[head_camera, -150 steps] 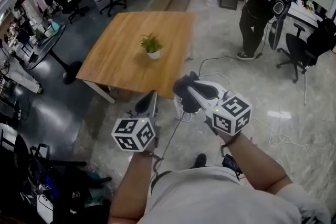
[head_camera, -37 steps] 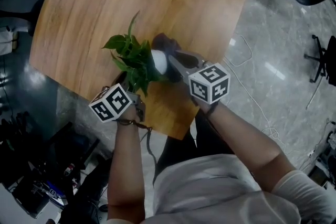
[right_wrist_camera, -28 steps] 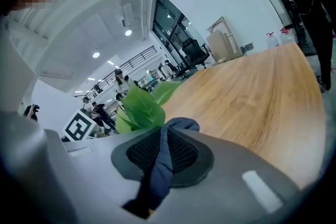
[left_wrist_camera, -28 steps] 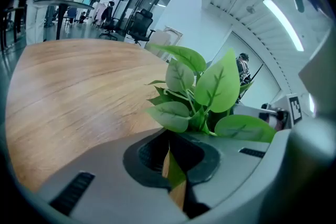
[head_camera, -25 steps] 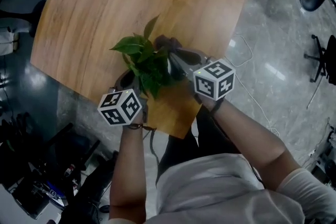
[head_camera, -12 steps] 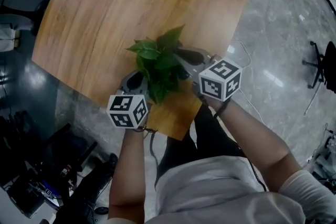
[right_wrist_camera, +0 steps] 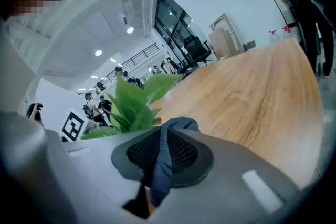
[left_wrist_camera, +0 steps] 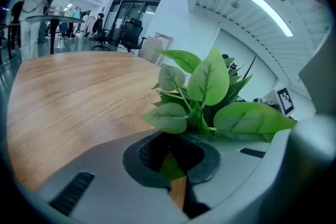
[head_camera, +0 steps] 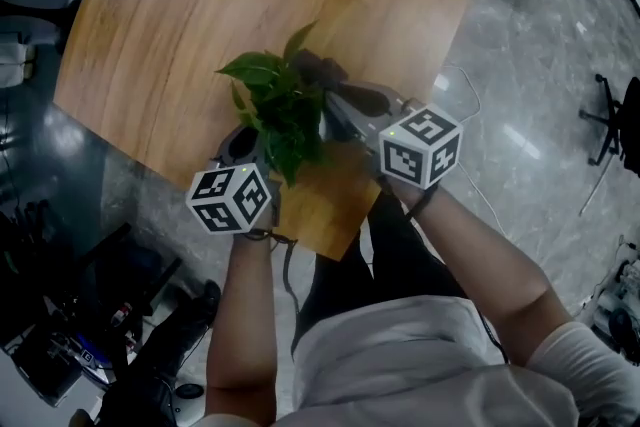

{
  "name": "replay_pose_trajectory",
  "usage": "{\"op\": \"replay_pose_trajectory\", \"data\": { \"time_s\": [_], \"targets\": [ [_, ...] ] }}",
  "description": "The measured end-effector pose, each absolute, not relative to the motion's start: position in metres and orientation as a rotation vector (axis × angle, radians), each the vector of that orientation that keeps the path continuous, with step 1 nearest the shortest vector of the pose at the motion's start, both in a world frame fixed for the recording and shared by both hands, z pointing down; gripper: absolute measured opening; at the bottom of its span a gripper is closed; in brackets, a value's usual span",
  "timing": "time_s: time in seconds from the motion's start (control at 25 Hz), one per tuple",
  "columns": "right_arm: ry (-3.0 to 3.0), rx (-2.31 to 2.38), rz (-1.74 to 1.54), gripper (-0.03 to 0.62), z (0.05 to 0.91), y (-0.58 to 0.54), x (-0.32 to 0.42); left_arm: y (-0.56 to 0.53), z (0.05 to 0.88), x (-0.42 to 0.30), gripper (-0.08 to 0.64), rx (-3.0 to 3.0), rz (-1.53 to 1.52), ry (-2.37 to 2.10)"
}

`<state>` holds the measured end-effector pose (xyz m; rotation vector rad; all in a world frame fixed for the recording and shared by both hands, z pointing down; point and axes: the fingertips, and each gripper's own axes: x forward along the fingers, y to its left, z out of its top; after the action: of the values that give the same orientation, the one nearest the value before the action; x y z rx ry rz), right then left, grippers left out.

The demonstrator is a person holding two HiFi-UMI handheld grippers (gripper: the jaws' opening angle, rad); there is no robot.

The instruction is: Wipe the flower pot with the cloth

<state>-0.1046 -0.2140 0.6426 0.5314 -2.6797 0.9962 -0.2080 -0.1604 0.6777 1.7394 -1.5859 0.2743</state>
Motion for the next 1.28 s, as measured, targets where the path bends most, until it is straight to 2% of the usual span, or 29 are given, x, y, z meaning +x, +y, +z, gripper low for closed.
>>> {"op": "replay_pose_trajectory", "data": {
  "time_s": [0.16, 0.52, 0.84, 1.12, 1.28],
  "targets": [
    [-2.716, 0.523, 1.010, 0.041, 0.605, -0.201, -0.102, -0.163, 0.672, -0.209, 0.012, 1.658, 0.232, -1.621],
    [-2.635, 0.618, 0.991, 0.041, 0.687, -0.209, -0.091, -0.164, 0.680, -0.222, 0.012, 1.598, 0.121, -1.658],
    [-2.733, 0.505, 1.021, 0.043, 0.611, -0.176, -0.103, -0.158, 0.675, -0.223, 0.012, 1.501, 0.027, -1.656],
    [-2.607, 0.585, 0.872, 0.041, 0.685, -0.195, -0.097, -0.164, 0.674, -0.232, 0.012, 1.524, 0.024, -1.670],
    [-2.608, 0.602, 0.865, 0.043, 0.673, -0.198, -0.083, -0.165, 0.669, -0.220, 0.012, 1.538, 0.041, -1.662]
  ]
}}
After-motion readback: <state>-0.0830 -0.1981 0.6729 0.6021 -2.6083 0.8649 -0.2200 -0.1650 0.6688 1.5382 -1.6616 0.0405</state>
